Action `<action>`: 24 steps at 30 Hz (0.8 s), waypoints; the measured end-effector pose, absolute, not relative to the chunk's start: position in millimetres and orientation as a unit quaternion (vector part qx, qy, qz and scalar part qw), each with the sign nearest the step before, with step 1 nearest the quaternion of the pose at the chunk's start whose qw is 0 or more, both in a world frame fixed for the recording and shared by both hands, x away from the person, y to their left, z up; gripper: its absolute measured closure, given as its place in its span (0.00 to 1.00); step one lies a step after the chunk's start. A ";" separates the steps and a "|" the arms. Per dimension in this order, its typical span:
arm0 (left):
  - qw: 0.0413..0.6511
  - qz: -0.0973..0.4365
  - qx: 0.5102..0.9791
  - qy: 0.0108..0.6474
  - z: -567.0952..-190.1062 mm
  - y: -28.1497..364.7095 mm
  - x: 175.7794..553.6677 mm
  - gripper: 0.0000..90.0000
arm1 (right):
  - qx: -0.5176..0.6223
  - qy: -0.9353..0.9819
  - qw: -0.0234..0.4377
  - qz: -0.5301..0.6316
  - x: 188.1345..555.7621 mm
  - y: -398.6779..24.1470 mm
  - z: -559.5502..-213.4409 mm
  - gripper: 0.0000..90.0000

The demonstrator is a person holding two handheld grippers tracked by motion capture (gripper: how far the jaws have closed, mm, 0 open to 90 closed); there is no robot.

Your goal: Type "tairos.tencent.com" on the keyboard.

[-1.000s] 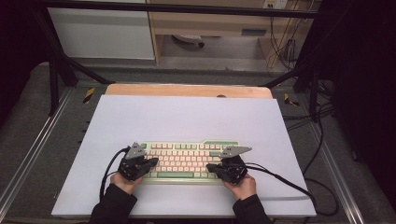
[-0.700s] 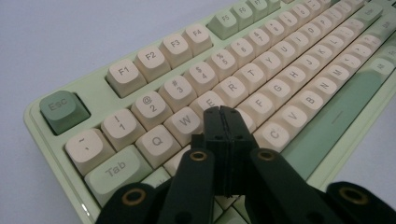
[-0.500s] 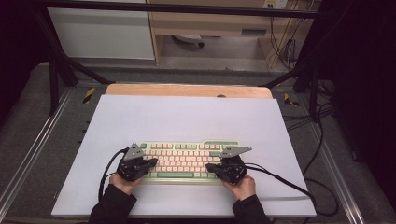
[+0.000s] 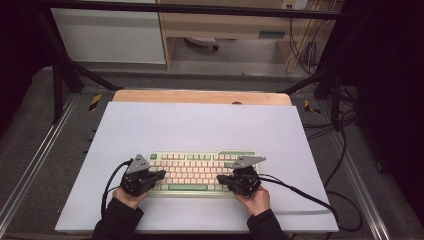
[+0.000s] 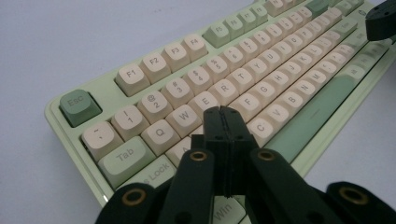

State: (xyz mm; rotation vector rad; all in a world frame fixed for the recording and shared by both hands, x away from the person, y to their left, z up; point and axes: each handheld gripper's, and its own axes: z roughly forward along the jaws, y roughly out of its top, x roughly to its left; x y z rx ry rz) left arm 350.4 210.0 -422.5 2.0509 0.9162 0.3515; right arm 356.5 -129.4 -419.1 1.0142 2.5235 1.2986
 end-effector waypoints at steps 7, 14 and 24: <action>0.423 0.141 0.816 0.367 -421.2 212.2 349.6 1.00 | 0.330 0.839 0.061 0.427 357.2 -122.1 -420.0 1.00; 0.423 0.139 0.817 0.367 -421.1 212.3 349.7 1.00 | 0.328 0.839 0.059 0.431 359.8 -115.7 -419.4 1.00; 0.423 0.138 0.817 0.367 -421.4 211.9 350.1 1.00 | 0.327 0.844 0.054 0.422 362.3 -105.9 -426.6 1.00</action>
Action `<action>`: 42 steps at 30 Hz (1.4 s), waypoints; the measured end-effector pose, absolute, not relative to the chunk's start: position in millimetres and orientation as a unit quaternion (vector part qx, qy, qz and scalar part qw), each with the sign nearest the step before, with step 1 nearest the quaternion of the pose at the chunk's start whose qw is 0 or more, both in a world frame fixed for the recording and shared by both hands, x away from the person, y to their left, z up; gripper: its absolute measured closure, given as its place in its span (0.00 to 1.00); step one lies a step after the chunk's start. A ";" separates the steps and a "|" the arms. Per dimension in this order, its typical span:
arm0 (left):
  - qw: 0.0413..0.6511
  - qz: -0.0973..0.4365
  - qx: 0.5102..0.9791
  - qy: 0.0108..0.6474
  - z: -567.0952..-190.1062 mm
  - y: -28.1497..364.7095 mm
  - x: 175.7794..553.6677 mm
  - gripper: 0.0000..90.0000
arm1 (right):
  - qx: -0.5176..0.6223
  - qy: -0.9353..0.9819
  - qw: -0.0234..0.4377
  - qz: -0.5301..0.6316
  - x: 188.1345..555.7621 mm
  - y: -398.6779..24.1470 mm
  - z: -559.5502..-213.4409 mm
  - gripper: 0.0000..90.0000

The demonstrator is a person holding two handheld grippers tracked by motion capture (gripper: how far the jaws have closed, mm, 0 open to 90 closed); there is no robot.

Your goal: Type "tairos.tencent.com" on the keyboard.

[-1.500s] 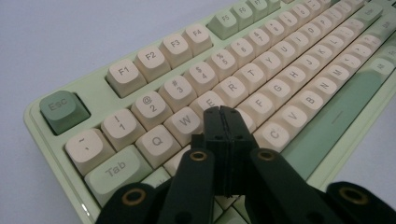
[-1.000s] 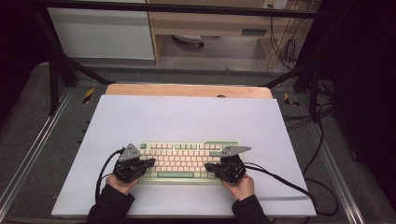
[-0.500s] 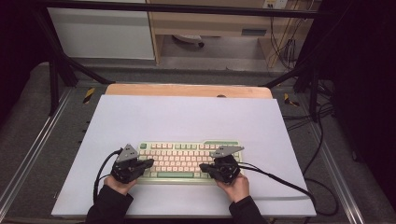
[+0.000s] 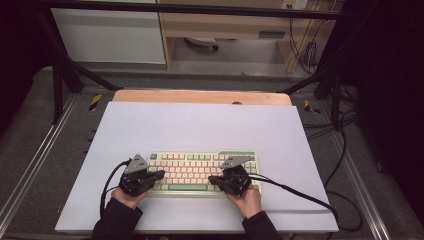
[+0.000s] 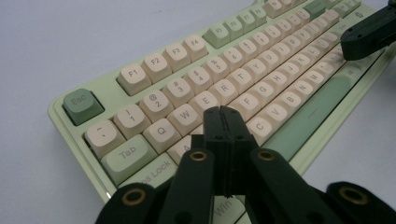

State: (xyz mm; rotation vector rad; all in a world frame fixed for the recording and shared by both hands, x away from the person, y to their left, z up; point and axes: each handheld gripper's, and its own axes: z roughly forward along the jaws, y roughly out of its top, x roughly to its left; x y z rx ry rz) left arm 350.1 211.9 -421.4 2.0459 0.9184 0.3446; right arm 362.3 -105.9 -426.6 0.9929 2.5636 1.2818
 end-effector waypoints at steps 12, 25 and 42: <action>0.423 0.136 0.817 0.367 -421.7 211.6 350.0 1.00 | 0.326 0.849 0.064 0.410 364.5 -104.1 -433.0 1.00; 0.424 0.138 0.817 0.365 -420.5 211.2 349.3 1.00 | 0.321 0.845 0.077 0.420 361.3 -111.0 -420.8 1.00; 0.424 0.136 0.824 0.351 -417.1 195.2 349.8 1.00 | 0.330 0.839 0.081 0.426 361.4 -126.6 -416.5 1.00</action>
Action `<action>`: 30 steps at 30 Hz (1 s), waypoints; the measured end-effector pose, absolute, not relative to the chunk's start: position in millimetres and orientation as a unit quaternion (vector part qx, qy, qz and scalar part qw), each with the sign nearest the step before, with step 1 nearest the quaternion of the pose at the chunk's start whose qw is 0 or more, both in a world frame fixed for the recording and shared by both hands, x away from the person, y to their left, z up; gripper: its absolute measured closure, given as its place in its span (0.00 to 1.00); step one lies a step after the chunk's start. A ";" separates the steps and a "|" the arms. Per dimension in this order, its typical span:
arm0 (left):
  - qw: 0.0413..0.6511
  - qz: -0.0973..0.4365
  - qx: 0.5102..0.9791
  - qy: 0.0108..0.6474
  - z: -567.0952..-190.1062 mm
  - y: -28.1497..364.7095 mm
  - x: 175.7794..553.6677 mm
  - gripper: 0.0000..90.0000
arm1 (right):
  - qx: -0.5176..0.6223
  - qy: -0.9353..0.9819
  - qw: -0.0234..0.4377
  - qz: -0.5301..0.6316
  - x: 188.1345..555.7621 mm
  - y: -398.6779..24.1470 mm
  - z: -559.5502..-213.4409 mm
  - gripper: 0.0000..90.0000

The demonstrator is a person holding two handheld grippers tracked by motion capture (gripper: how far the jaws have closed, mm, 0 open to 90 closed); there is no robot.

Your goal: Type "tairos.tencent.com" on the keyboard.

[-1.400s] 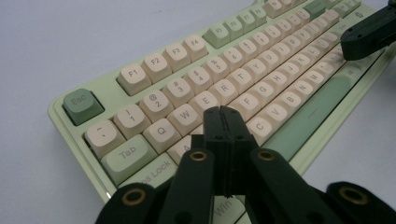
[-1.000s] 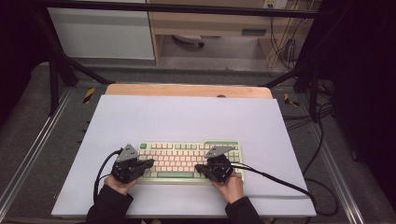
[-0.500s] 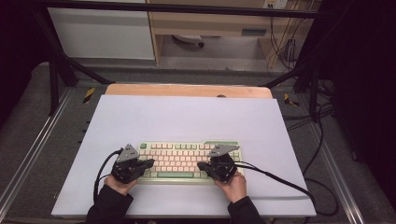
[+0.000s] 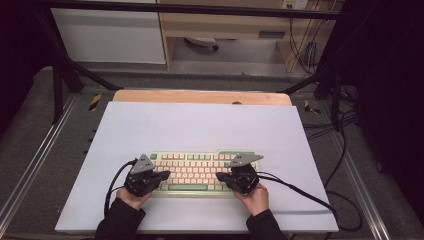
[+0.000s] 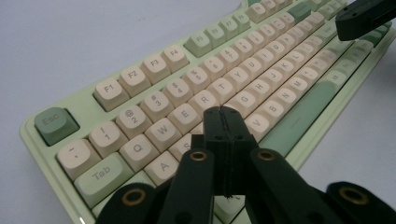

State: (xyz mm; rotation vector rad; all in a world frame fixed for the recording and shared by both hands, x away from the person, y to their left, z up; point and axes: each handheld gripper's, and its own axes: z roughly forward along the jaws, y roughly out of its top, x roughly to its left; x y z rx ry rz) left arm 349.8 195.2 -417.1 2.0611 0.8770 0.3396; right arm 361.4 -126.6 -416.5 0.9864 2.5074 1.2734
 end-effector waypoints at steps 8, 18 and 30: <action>0.421 0.131 0.828 0.346 -412.2 183.7 351.7 1.00 | 0.330 0.839 0.081 0.425 359.9 -128.0 -416.0 1.00; 0.414 0.130 0.833 0.343 -409.9 166.0 361.0 1.00 | 0.332 0.837 0.080 0.427 359.7 -129.4 -416.2 1.00; 0.406 0.126 0.832 0.355 -417.6 150.1 377.0 1.00 | 0.332 0.838 0.079 0.426 359.8 -129.6 -416.4 1.00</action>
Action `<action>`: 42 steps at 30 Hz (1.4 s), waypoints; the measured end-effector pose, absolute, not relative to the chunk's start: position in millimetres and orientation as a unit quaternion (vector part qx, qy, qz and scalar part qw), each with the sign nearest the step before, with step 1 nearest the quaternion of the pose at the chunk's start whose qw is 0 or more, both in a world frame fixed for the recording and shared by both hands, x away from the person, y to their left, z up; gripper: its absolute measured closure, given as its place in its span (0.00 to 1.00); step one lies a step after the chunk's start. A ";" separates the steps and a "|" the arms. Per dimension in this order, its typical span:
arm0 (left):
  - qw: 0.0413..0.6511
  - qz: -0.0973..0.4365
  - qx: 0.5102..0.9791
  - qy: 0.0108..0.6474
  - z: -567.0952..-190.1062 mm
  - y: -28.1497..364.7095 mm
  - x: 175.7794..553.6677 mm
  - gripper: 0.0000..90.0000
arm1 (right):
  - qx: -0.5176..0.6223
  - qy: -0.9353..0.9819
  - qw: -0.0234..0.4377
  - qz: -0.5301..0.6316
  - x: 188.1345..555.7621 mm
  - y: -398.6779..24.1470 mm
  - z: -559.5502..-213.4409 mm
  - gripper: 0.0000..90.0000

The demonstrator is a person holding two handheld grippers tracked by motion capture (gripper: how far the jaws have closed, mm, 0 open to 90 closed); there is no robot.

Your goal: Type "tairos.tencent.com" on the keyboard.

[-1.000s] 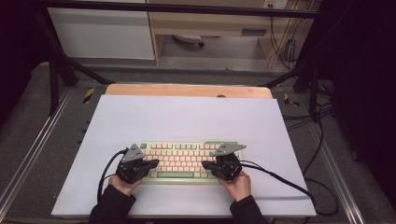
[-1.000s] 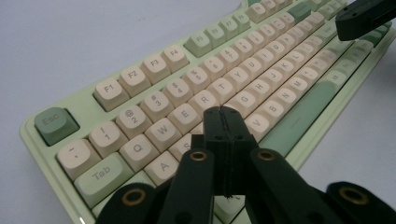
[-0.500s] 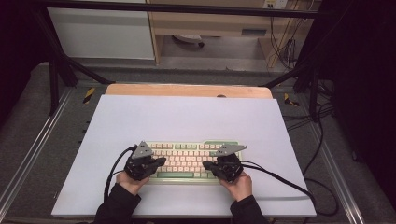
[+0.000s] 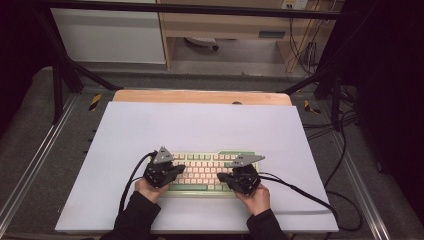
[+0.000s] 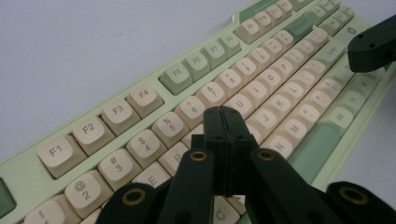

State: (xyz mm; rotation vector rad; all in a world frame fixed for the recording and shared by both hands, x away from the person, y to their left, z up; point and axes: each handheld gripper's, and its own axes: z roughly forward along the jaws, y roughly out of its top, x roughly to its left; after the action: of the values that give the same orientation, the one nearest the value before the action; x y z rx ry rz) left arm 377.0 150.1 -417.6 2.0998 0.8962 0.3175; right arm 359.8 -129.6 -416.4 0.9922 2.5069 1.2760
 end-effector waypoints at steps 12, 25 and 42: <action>0.394 0.130 0.838 0.355 -426.2 145.8 383.6 1.00 | 0.331 0.838 0.080 0.426 360.5 -130.8 -416.5 1.00; 0.392 0.130 0.839 0.355 -429.4 144.7 384.0 1.00 | 0.333 0.837 0.080 0.427 359.5 -131.9 -415.0 1.00; 0.410 0.132 0.836 0.341 -418.6 152.6 371.9 1.00 | 0.332 0.836 0.082 0.428 358.8 -132.5 -413.9 1.00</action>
State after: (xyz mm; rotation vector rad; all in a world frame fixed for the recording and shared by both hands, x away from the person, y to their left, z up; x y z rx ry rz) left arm 371.9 152.6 -418.6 2.1048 0.8593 0.3319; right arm 358.8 -132.5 -413.9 0.9931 2.4987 1.2781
